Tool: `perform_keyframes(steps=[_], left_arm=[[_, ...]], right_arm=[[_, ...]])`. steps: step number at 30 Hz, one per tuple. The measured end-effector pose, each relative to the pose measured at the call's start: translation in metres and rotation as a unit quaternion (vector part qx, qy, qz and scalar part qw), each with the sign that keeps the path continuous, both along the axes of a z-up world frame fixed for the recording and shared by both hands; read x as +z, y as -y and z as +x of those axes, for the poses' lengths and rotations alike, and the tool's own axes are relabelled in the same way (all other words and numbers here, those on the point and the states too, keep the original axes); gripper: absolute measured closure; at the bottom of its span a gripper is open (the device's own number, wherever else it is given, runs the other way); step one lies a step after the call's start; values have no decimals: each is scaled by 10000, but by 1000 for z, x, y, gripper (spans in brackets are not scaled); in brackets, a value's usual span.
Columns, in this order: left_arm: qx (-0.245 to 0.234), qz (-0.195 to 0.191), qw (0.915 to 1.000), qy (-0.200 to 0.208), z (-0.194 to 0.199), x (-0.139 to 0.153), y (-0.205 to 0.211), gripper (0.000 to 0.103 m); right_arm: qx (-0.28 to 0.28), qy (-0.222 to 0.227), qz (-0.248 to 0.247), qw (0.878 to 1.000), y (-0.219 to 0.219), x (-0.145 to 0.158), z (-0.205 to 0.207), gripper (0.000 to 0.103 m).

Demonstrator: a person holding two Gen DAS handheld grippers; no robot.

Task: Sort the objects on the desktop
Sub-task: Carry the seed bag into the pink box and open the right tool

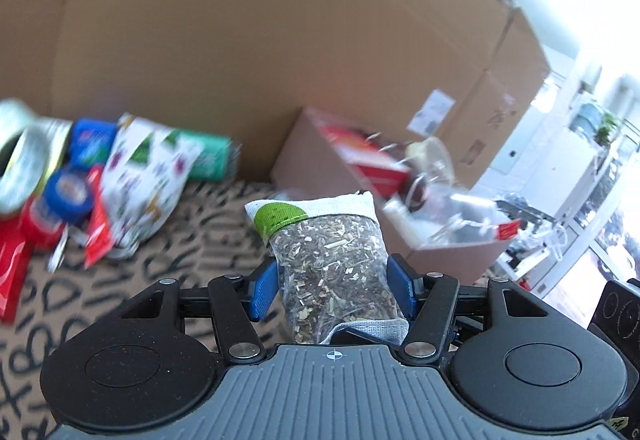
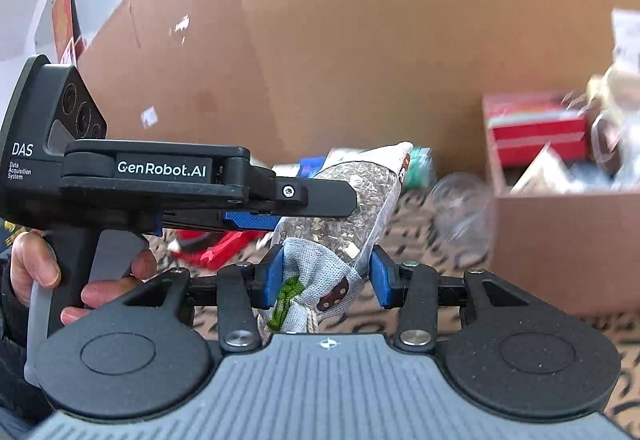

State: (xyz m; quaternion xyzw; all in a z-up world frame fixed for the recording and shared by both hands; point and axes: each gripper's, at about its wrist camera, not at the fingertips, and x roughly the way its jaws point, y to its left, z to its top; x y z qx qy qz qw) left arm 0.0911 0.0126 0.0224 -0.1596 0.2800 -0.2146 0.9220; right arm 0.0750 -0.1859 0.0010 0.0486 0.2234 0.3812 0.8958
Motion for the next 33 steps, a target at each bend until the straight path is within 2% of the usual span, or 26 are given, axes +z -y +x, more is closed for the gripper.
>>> perform_keyframes(steps=[6,14,22,25,28,30,33], left_arm=[[-293,109,9982,506,23,35,39,42],[-484,38,9956,803,79,63,85,42],[-409,57,9969,669,147,63,111,42],[-330,79,9977,584,170,59,116,42],[-126,133,9992,360,190,46,116,26],[78,299,9995,96,199,35,113,25],[110,223,9997,-86,200,23,101,26]], right_arm=[[-377,513,100,9979,29,28,16,54],[-733,855,35,9936,59,55,71,53],[-929,704,-100,9931,69,55,139,53],[-956,490,-126,9941,68,51,164,53],[-998,259,-195,9945,66,44,186,48],[-1350,243,-418,9897,64,37,194,41],[-1651,488,-662,9828,68,32,188,40]])
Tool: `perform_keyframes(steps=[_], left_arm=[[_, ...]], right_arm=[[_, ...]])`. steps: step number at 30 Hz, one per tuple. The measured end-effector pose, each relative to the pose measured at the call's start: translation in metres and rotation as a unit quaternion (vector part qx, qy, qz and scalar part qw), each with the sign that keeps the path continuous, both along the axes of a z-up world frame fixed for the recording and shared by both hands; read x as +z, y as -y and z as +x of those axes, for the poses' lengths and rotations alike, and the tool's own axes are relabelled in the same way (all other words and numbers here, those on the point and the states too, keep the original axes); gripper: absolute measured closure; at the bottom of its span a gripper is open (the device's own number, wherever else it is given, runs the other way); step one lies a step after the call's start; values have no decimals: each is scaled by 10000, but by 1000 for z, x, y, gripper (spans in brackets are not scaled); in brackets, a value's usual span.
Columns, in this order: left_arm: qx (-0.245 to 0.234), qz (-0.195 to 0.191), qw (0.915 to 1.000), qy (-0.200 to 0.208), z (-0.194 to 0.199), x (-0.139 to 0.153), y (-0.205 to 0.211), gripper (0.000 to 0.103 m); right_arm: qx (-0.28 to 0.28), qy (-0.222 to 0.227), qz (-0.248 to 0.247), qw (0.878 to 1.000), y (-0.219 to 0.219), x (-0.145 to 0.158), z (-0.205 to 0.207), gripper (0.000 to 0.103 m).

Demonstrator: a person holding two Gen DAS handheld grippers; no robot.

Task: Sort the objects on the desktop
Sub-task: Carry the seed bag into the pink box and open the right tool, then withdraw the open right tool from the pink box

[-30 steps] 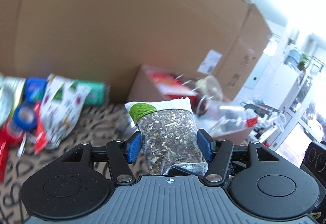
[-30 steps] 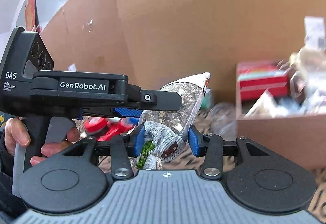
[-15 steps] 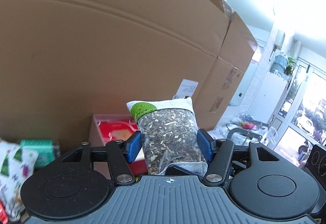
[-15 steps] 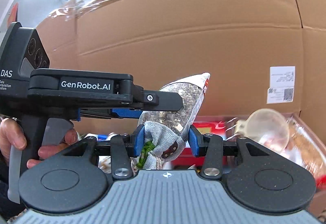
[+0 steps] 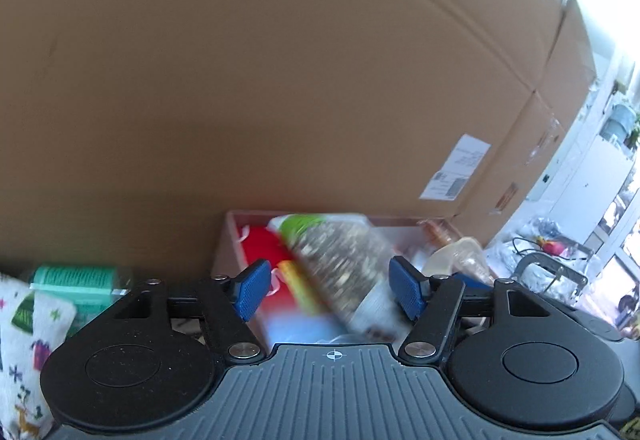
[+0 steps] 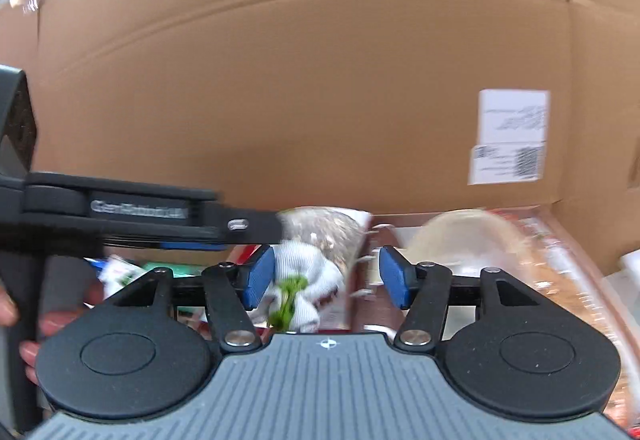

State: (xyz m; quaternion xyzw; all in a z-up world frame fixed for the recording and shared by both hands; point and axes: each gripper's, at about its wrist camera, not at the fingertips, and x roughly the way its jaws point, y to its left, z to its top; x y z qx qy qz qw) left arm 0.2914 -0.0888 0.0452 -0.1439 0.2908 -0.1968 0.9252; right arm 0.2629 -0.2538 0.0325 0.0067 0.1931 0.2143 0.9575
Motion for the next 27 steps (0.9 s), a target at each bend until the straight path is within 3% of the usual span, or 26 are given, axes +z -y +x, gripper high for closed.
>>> perform_keyframes(steps=[3,9,15,18,19,23,27], left_arm=[[-39,-54,10000,14,-5,-2,-5,26],[-261,177,9990,303,-15,7,13,28],[-267,254,9988,335,-17,2,15,26],[-150,204,9994,227,-21,-3,6,18],[-103,161,9997,182,-23,-5,4,14],[24,129,9997,208,-33,-10,0,2],[101,160,9989,426,-56,-11,-8,0]], right_arm=[[-17,165,-13,9999,4,-3,-7,41],[97,272,-283,9992,-7,-9,-13,57],[148,227,-323,9991,-8,-9,-17,58],[92,195,-291,9993,-6,-10,-20,57],[87,188,-265,9994,-5,-11,-21,54],[1,296,-134,9995,-3,-13,-32,10],[-89,498,-124,9986,-1,-12,-49,2]])
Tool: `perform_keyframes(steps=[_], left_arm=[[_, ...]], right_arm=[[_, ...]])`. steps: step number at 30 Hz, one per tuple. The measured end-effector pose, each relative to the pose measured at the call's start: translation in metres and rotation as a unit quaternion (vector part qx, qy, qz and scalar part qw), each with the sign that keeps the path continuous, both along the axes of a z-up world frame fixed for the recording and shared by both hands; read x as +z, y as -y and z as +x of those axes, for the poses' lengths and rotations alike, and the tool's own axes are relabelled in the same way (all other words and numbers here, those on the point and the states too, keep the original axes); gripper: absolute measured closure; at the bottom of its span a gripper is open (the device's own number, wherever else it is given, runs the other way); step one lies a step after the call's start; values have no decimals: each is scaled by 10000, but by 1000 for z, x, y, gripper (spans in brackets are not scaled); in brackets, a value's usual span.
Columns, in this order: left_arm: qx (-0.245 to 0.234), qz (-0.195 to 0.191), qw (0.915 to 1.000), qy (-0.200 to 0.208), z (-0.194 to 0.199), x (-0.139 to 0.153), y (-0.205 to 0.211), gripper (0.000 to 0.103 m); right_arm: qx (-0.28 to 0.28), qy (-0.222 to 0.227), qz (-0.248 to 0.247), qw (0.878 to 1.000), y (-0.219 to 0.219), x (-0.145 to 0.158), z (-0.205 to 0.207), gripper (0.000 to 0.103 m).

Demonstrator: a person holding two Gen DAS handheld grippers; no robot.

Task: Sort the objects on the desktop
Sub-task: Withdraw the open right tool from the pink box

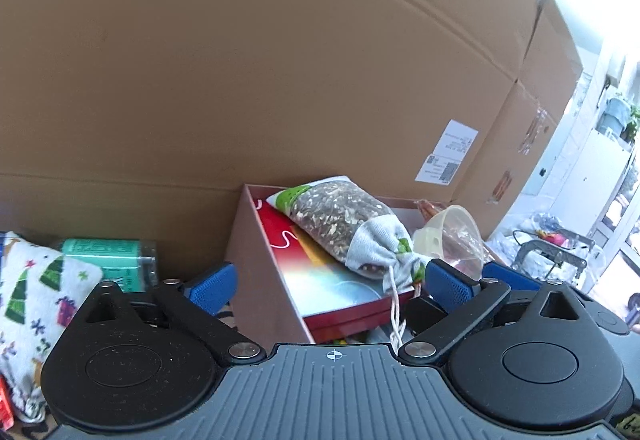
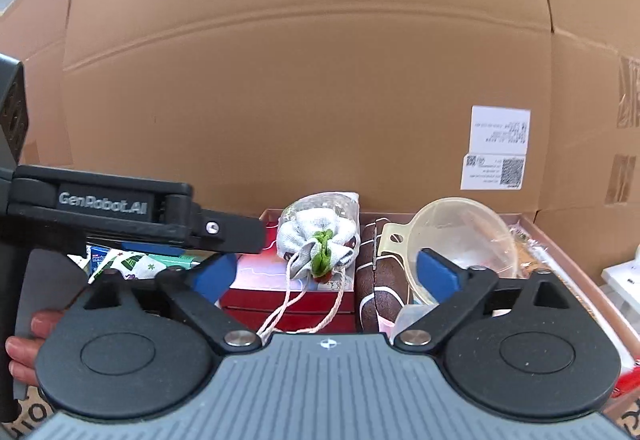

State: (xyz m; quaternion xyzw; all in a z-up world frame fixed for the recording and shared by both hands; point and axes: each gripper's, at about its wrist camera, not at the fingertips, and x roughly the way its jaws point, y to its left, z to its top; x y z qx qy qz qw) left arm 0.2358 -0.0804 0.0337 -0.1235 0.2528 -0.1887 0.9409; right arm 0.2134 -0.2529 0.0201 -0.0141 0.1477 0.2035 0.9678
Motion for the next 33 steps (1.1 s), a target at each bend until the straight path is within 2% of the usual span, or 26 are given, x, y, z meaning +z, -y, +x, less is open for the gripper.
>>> perform_keyframes(steps=[4,11,17,33], left_arm=[[39,-27,9999,127,-24,-2,-10,0],[-20,197,9996,196,-56,-4,-7,0],[17,226,9997,80,-70,-9,-8,0],[127,314,9994,46,-124,-11,-33,0]], right_arm=[[-110,39,-1,9999,2,-2,-16,0],[-475,-116,-221,9986,-4,-7,-43,0],[-796,-81,-395,9960,-7,-6,-66,0],[-839,-23,-529,9951,-31,-1,-123,0]])
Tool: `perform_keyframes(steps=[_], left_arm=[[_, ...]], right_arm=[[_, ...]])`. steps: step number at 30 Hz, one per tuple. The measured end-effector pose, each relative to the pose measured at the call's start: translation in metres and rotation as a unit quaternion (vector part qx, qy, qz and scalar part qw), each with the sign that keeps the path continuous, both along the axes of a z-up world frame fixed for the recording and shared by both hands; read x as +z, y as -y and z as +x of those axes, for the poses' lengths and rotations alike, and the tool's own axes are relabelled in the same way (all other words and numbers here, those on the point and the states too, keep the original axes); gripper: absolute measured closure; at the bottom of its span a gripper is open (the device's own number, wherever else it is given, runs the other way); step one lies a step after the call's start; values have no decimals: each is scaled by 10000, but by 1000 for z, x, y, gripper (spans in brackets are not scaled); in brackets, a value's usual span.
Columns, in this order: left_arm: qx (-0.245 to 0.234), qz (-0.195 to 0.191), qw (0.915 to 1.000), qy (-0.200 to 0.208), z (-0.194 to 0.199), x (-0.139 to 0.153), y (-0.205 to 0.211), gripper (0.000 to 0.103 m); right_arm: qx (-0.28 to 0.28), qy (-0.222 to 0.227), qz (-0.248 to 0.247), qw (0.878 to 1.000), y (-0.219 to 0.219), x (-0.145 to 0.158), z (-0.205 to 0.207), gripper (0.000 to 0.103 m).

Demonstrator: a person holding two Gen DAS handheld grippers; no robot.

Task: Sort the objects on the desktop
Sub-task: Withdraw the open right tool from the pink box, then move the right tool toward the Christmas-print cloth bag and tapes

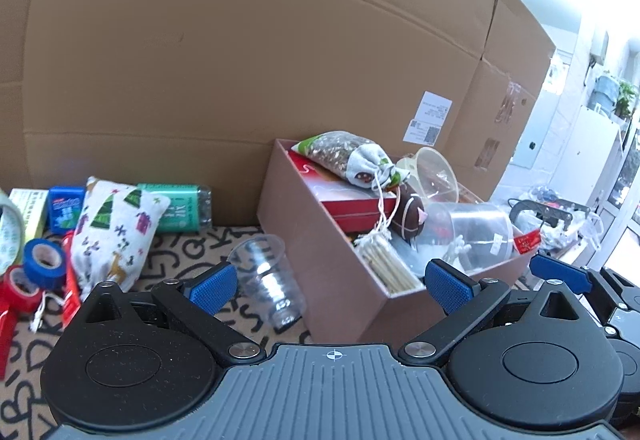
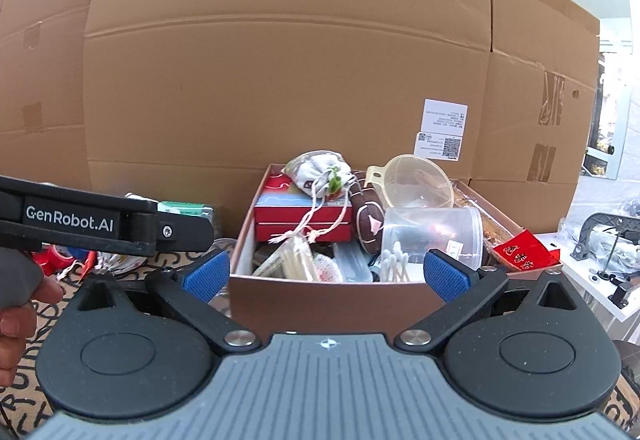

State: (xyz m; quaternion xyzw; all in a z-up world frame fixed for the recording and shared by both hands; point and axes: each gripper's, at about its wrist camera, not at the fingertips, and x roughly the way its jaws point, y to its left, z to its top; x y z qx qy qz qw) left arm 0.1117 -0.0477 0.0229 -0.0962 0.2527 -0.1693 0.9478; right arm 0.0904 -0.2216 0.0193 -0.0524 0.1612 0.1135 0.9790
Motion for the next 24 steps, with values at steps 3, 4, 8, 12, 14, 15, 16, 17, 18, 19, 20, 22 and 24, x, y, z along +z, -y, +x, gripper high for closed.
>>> perform_keyframes(steps=[3,4,8,12,14,15,16,17,18,19,20,22,24], left_arm=[[-26,-56,10000,-70,-13,-7,-6,0],[25,-134,9999,-102,-18,-11,-11,0],[154,-330,9988,-336,-30,-26,-30,0],[258,-351,9984,-371,-41,-37,-52,0],[359,-350,9980,-390,-45,-41,-63,0],[412,-358,9977,-397,-46,-44,-69,0],[466,-367,9974,-405,-47,-46,-75,0],[519,-378,9971,-415,-48,-49,-82,0],[563,-388,9968,-423,-48,-51,-88,0],[608,-398,9964,-432,-48,-53,-94,0],[654,-409,9960,-441,-48,-55,-101,0],[760,-440,9951,-455,-47,-59,-114,0],[843,-492,9942,-457,-45,-61,-127,0]], right_arm=[[38,-5,-29,10000,-6,-1,-9,0],[83,-20,-56,9999,-9,-2,-12,0],[276,-99,-203,9994,-23,-11,-22,0],[473,-192,-283,9983,-39,-20,-27,0],[576,-250,-310,9975,-49,-23,-27,0],[626,-279,-317,9971,-53,-25,-27,0],[677,-305,-324,9967,-58,-26,-26,0],[729,-331,-331,9962,-63,-28,-26,0],[780,-356,-339,9957,-67,-30,-25,0],[820,-390,-331,9953,-71,-31,-24,0],[852,-430,-310,9950,-75,-32,-23,0],[928,-518,-251,9940,-82,-35,-19,0],[1029,-605,-139,9927,-88,-38,-15,0]])
